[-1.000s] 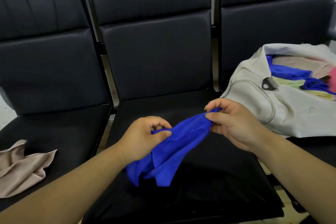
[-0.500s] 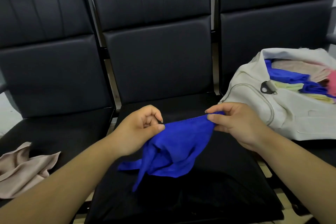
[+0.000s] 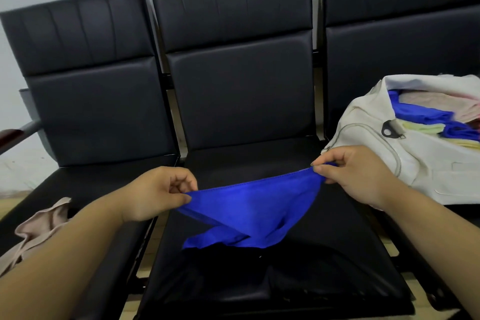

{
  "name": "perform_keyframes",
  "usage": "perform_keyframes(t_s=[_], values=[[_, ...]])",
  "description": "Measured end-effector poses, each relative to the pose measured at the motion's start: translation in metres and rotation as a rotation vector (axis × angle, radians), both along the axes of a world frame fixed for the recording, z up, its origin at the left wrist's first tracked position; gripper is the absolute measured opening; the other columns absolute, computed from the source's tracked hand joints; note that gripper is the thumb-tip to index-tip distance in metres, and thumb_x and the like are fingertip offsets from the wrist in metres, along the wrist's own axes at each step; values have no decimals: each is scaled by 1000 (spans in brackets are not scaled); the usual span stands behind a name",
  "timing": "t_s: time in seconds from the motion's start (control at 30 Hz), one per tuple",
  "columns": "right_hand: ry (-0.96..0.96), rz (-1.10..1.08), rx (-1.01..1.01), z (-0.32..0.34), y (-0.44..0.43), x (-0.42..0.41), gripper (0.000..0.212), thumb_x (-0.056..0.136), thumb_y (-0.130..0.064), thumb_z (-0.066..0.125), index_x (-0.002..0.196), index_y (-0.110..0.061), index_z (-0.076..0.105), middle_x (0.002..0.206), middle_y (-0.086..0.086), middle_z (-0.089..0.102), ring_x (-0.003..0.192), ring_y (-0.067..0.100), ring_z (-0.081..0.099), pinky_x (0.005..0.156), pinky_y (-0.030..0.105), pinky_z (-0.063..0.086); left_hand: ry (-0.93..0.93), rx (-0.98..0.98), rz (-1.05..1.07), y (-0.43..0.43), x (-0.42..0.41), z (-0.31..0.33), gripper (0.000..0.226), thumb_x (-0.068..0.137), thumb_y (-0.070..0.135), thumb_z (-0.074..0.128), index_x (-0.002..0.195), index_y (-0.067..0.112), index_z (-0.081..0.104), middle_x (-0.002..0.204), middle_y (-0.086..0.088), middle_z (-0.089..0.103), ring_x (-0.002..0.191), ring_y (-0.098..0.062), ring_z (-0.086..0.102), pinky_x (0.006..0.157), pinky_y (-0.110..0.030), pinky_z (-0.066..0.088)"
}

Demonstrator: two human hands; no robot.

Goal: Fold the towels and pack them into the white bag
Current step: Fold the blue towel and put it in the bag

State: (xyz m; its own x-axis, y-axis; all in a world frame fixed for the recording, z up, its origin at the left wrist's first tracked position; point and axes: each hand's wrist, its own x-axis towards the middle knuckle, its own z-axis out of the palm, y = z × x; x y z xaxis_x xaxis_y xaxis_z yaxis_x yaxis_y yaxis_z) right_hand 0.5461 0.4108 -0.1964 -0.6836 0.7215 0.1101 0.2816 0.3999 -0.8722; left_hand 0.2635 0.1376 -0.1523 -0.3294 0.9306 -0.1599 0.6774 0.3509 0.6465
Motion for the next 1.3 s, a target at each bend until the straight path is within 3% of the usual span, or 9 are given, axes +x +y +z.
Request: perform_keyframes(t_s=[0.1, 0.2, 0.4, 0.57, 0.87, 1.0, 1.1, 1.2, 1.3], values=[[44, -55, -23, 0, 2, 3, 12, 92, -10, 73, 88, -20, 79, 81, -5, 77, 74, 12, 74, 67, 18, 59, 67, 99, 115, -14, -9, -2, 27, 94, 8, 67, 89, 34, 70, 75, -2, 67, 67, -9, 59, 71, -25, 48], [82, -72, -60, -1, 1, 2, 12, 92, -7, 71, 96, -17, 77, 87, 1, 78, 71, 12, 74, 64, 14, 58, 116, 171, 203, -27, -16, -4, 26, 96, 13, 65, 88, 38, 69, 79, -3, 69, 74, -18, 64, 73, -28, 51], [115, -96, -68, -3, -4, -3, 11, 93, -9, 70, 97, -18, 76, 89, 4, 78, 80, 19, 76, 78, 29, 61, 33, 212, 266, -41, -17, 6, 17, 88, 15, 76, 78, 28, 74, 68, -3, 68, 60, -14, 62, 65, -32, 51], [89, -116, 1, -4, -4, -3, 11, 92, -12, 73, 89, -22, 77, 84, -3, 78, 74, 13, 75, 75, 28, 59, -119, 187, 297, -58, -21, 14, 16, 81, 0, 79, 78, 16, 80, 80, -12, 75, 74, -18, 70, 70, -25, 58], [36, -135, 168, 13, 6, -28, 12, 92, -14, 72, 88, -25, 75, 79, -7, 75, 66, 3, 70, 68, 23, 53, -108, 460, 596, -36, -39, 0, 21, 84, 11, 80, 80, 32, 82, 86, 1, 78, 87, -18, 72, 85, -39, 58], [89, -216, 256, 50, 36, -66, 8, 92, -18, 72, 92, -25, 76, 79, -5, 74, 74, 12, 72, 80, 35, 59, -144, 565, 667, 0, -59, 39, 13, 84, 10, 81, 88, 23, 81, 87, 2, 79, 94, -23, 74, 94, -45, 58], [170, -286, 309, 91, 56, -87, 7, 92, -21, 72, 94, -23, 78, 79, -8, 72, 77, 12, 69, 75, 27, 51, -130, 678, 662, 25, -75, 83, 12, 84, 10, 81, 87, 22, 80, 87, 2, 78, 91, -19, 74, 93, -42, 59], [282, -323, 325, 132, 67, -95, 8, 92, -22, 71, 95, -24, 78, 80, -11, 70, 78, 12, 67, 68, 21, 44, -113, 752, 630, 40, -87, 122, 14, 85, 8, 79, 87, 21, 79, 86, 2, 78, 91, -18, 73, 86, -33, 59], [360, -299, 314, 155, 72, -92, 9, 92, -21, 72, 90, -28, 77, 82, -8, 73, 78, 14, 71, 74, 26, 50, -96, 798, 581, 41, -87, 146, 14, 86, 5, 77, 87, 19, 78, 80, 3, 78, 86, -17, 72, 73, -22, 56]])
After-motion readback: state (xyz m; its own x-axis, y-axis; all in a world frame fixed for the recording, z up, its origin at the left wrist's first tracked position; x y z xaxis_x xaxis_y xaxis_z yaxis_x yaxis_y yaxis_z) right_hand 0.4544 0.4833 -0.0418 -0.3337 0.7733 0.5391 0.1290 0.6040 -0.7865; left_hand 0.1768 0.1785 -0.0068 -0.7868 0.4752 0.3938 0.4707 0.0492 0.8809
